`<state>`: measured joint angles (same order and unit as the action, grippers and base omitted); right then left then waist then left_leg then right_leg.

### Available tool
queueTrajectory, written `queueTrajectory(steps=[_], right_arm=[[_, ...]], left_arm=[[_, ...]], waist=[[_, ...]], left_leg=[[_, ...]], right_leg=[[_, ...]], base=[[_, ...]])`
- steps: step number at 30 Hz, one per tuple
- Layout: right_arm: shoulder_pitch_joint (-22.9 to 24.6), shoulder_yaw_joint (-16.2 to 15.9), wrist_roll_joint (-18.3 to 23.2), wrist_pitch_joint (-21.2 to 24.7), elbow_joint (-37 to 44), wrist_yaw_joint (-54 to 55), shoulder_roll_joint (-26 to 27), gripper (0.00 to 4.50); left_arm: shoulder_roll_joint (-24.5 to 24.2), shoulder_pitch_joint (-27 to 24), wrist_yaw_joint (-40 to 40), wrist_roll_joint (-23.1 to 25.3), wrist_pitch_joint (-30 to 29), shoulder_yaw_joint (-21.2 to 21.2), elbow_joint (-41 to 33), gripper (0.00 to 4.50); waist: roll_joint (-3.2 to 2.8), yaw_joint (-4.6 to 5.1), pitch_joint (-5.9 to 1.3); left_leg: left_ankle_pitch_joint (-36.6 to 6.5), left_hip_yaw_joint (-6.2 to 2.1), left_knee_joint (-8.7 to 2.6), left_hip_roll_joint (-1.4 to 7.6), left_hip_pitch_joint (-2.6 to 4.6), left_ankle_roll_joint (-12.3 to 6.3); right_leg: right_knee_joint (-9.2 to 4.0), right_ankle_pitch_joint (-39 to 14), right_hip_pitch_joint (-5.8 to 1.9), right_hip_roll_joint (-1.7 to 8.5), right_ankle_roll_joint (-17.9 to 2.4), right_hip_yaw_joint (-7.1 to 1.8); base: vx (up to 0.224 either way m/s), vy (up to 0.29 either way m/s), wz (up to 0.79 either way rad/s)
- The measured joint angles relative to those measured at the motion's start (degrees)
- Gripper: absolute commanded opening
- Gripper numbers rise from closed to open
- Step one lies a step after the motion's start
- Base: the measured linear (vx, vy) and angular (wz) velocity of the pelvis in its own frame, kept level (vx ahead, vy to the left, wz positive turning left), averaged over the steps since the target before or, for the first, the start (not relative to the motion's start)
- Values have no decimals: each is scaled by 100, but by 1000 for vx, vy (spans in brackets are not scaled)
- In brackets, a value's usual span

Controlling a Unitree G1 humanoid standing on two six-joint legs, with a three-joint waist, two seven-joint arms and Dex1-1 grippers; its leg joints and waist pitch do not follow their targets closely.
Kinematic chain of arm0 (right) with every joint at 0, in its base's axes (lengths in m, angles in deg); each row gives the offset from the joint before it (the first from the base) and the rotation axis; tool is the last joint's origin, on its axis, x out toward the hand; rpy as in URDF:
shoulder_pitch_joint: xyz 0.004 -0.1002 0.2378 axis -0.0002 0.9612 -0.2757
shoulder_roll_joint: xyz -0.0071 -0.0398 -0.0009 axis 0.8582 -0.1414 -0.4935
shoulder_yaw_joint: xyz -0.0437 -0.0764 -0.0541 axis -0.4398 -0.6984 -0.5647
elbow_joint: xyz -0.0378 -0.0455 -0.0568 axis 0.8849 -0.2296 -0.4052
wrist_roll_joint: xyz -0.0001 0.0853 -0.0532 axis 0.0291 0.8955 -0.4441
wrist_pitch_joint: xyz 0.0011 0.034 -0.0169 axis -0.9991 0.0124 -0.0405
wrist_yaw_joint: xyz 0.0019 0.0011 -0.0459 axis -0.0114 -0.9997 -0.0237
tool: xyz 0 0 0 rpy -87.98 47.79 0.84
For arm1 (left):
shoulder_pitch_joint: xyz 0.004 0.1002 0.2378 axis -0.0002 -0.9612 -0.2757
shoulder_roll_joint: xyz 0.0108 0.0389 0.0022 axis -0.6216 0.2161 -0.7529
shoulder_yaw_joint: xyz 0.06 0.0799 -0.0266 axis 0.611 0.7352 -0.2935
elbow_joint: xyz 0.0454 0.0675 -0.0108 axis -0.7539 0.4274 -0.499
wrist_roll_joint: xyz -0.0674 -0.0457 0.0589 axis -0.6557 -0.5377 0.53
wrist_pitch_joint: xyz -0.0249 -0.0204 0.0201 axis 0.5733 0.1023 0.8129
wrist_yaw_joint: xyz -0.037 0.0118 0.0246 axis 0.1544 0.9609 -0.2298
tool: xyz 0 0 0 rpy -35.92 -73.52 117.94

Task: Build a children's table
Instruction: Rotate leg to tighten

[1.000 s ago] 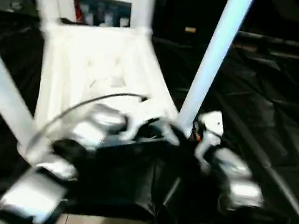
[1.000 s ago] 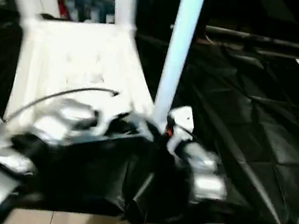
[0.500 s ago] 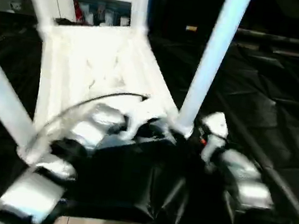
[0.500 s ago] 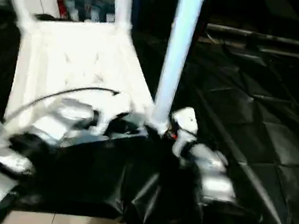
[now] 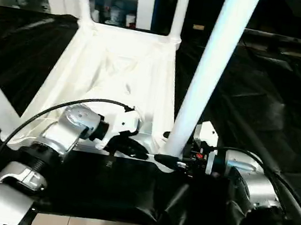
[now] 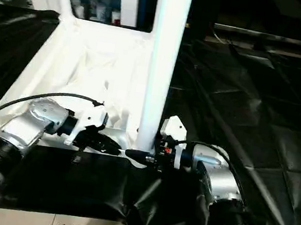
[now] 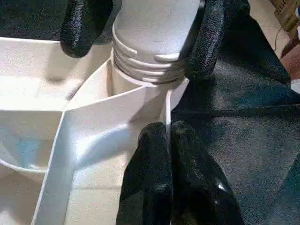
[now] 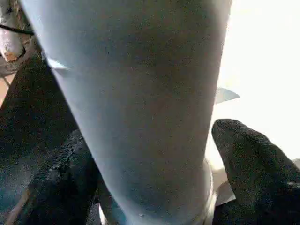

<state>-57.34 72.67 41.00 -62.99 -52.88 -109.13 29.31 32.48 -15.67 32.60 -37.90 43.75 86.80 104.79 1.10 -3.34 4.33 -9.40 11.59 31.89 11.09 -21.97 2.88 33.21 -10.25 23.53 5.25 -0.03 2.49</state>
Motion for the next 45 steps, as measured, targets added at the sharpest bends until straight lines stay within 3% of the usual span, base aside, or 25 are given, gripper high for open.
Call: queueTrajectory(steps=[6,10,16,20,26,28,29,32,34,42,45], right_arm=[[27,-66,-2,-1,16,21,28,295],[143,60,-23,-11,71,330,79,275],[141,678,-228,11,-258,2576,705,271],[81,925,-384,81,-339,4023,1164,270],[-112,1017,-610,-27,-589,4924,1421,270],[-109,1016,-654,-214,-649,4887,1417,270],[-108,1016,-656,-266,-667,4859,1411,340],[-99,967,-730,-352,-678,4537,1335,340],[-112,867,-632,-324,-667,3866,1119,373],[-79,187,-373,-211,-328,1303,121,373],[-49,56,-307,-209,-213,707,-1,373]], left_arm=[[28,-18,-92,12,6,5,-26,0],[180,16,-295,37,39,0,76,0],[867,480,-1688,338,1,-88,880,0],[1312,719,-2492,503,-101,-125,1256,0],[1580,863,-2980,637,-147,-186,1489,0],[1577,864,-2971,636,-138,-190,1483,0],[1568,863,-2957,635,-133,-189,1476,0],[1474,848,-2824,621,-98,-185,1414,0],[1289,766,-2540,540,-27,-191,1304,0],[577,439,-994,216,110,-173,827,0],[387,346,-554,123,195,-119,717,0]], waist=[[0,-1,0],[-9,2,-3],[-42,100,-4],[-53,129,-8],[-53,135,-23],[-52,133,-22],[-51,134,-22],[-38,136,-14],[-37,152,-13],[-38,120,-7],[-36,68,-3]], left_leg=[[0,1,1,-1,0,1],[-1,1,3,-1,7,3],[5,1,10,-9,68,14],[5,1,4,-13,82,15],[3,0,-14,-20,85,15],[4,-1,-17,-19,84,15],[4,-1,-17,-19,84,15],[4,-1,-20,-17,74,15],[4,-1,-24,-15,72,15],[4,-2,-31,-2,54,12],[4,0,-27,-1,47,11]], right_leg=[[3,0,1,0,0,-2],[5,3,-4,0,-4,-4],[0,16,-44,2,-22,-20],[-7,-4,-59,2,11,-26],[-10,-4,-62,4,10,-27],[-10,-6,-60,4,14,-24],[-10,-8,-60,4,17,-25],[-10,-8,-50,3,17,-21],[-9,3,-46,2,-2,-20],[-8,-1,-31,-5,3,-2],[-9,-1,-28,-3,3,0]], base=[[0,0,0],[0,0,0],[0,0,0],[0,0,0],[0,0,0],[0,0,0],[0,0,0],[0,0,0],[0,0,0],[0,0,0],[0,0,0]])
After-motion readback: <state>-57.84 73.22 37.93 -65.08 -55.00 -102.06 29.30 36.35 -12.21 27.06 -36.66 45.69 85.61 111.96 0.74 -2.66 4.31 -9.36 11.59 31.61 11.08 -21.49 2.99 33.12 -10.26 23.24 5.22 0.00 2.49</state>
